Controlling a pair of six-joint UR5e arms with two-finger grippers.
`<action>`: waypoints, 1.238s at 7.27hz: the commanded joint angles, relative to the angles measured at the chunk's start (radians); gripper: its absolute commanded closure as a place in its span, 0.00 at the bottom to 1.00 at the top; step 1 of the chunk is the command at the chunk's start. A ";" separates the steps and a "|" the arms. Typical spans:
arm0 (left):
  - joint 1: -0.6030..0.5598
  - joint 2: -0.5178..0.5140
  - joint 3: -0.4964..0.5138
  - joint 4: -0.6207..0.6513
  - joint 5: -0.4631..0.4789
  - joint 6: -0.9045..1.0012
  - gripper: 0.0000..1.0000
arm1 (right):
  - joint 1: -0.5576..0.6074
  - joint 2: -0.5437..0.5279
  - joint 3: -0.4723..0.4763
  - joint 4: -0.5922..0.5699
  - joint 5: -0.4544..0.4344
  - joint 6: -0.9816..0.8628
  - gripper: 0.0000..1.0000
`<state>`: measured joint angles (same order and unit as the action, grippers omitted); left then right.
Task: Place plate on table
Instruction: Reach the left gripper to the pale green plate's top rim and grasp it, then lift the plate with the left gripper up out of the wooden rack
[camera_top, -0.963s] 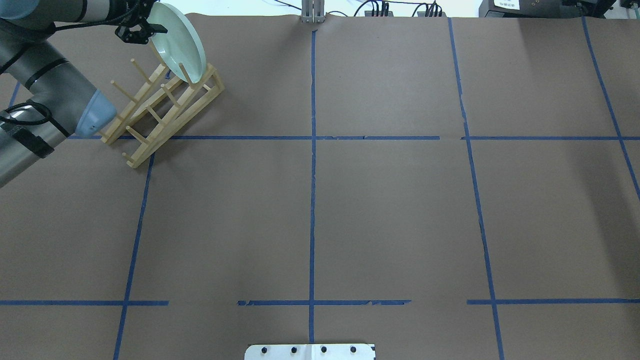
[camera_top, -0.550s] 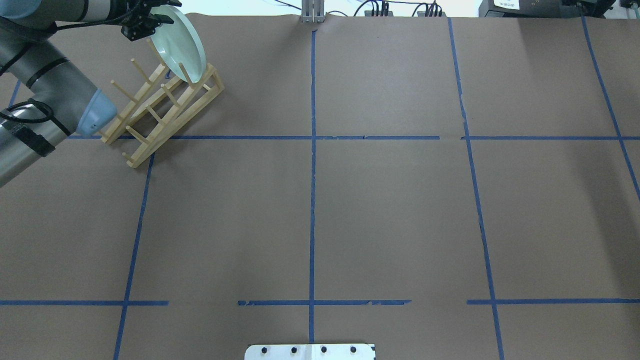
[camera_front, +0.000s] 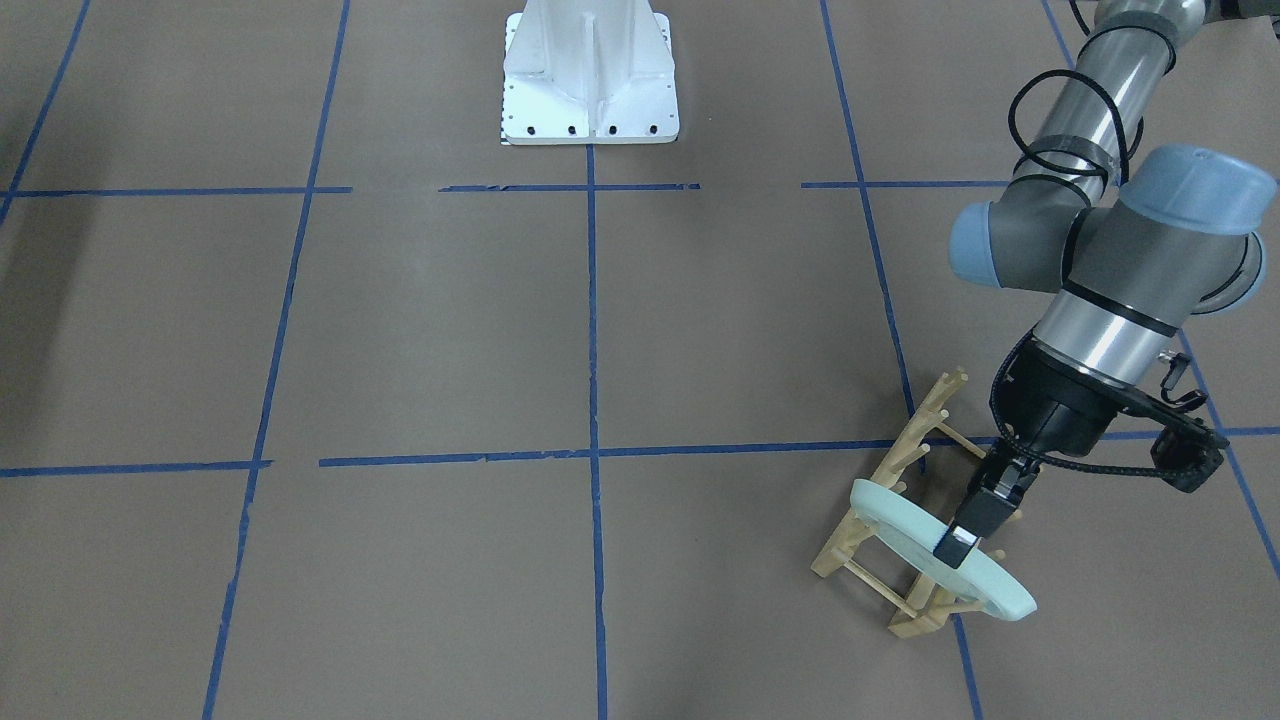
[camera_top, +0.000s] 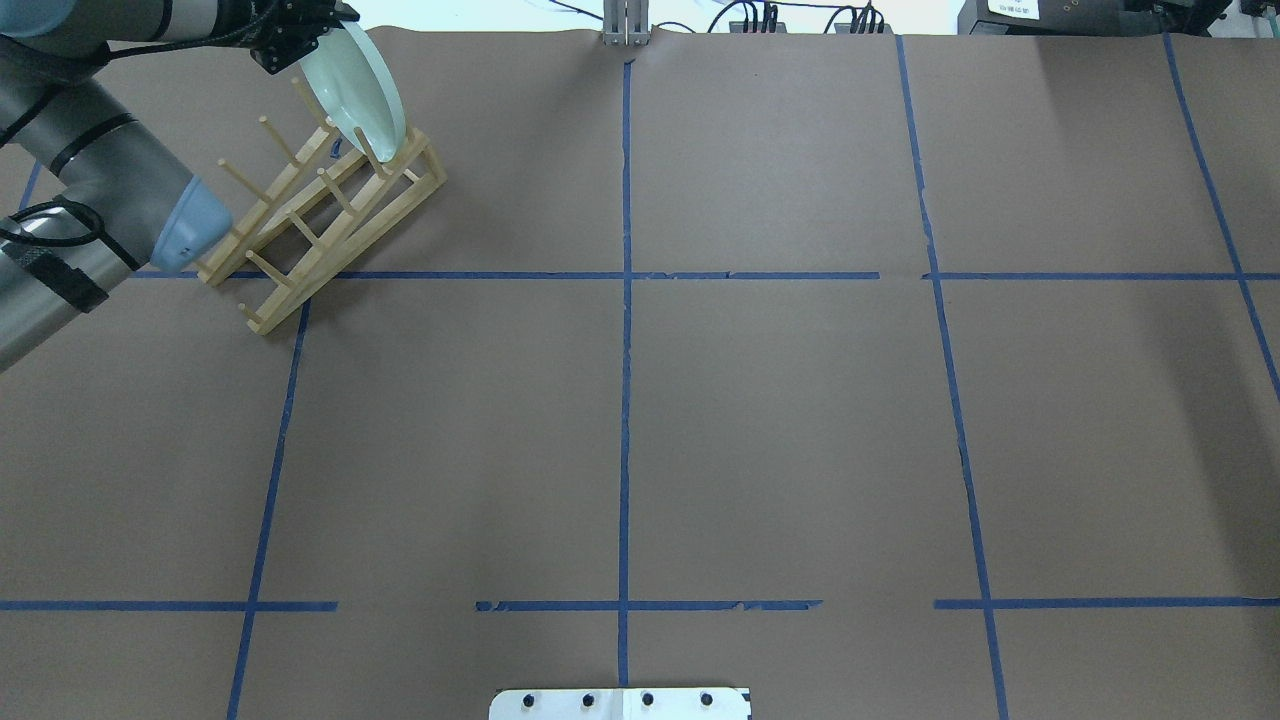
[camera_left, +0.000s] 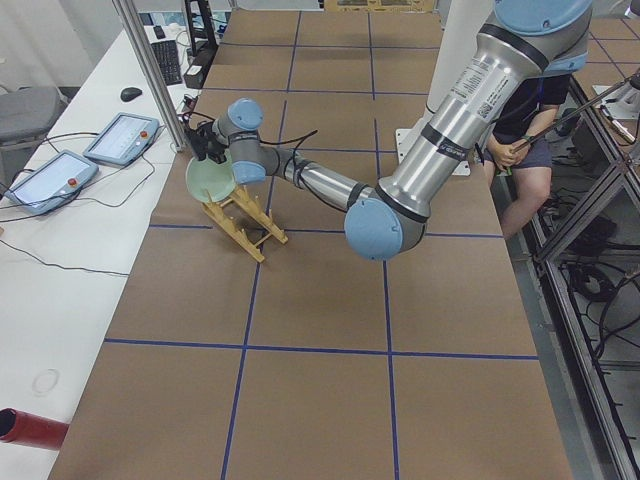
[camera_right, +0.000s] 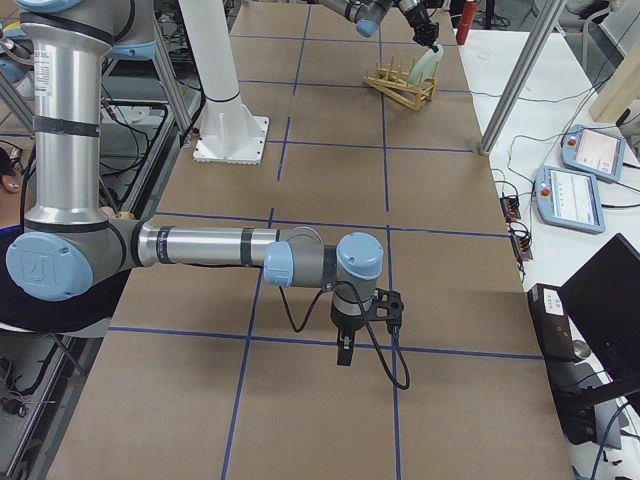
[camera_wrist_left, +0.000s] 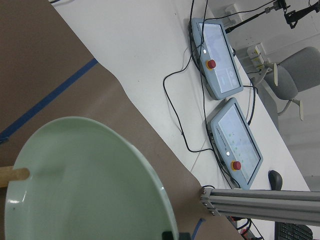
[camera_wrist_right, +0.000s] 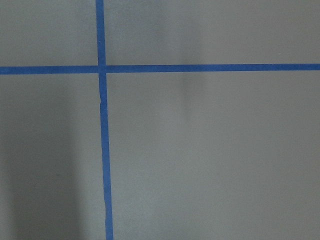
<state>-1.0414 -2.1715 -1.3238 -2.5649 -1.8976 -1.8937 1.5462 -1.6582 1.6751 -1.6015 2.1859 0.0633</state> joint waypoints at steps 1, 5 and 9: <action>-0.041 -0.001 -0.027 -0.008 -0.011 0.002 1.00 | 0.000 0.000 0.000 0.000 0.000 0.000 0.00; -0.214 -0.002 -0.087 0.002 -0.275 0.008 1.00 | 0.000 0.000 0.000 0.000 0.000 0.001 0.00; -0.247 0.003 -0.432 0.516 -0.397 0.278 1.00 | 0.000 0.000 0.000 0.000 0.000 0.001 0.00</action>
<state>-1.2912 -2.1645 -1.6424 -2.2408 -2.2893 -1.7135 1.5462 -1.6582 1.6751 -1.6015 2.1859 0.0634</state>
